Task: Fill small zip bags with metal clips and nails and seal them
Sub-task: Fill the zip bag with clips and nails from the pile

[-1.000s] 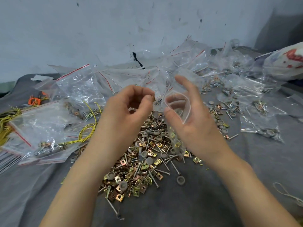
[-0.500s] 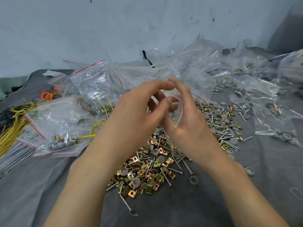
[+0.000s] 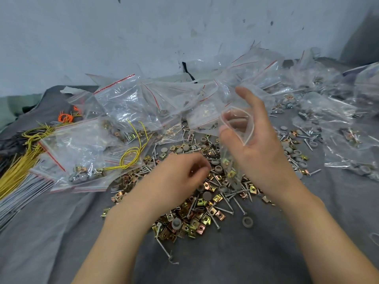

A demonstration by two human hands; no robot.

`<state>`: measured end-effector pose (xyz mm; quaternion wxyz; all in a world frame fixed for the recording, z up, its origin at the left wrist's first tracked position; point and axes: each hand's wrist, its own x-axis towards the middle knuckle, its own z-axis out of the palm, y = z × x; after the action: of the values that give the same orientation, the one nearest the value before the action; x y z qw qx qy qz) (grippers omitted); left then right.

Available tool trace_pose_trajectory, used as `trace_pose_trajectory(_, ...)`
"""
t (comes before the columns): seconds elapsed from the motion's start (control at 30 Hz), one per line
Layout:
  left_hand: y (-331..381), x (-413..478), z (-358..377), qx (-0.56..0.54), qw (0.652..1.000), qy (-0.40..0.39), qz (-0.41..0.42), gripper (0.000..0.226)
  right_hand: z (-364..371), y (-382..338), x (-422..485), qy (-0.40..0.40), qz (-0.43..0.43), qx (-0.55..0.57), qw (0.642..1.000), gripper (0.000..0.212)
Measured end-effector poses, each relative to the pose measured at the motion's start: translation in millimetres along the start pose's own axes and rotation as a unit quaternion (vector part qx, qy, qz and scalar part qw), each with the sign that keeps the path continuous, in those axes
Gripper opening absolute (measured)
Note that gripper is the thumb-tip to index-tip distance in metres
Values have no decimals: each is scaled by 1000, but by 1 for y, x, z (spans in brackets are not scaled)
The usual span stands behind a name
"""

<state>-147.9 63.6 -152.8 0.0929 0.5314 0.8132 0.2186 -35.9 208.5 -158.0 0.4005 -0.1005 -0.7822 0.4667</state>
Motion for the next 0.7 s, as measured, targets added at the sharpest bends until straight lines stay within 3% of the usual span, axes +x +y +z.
trace_pose_trajectory(0.13,2,3,18,96,992,-74,23,21,-4,3,1,15,-6,5,1000,64)
trace_pose_trajectory(0.7,29,-1,32,230,969,-87,-21,30,-10,7,2,23,-13,-4,1000,62)
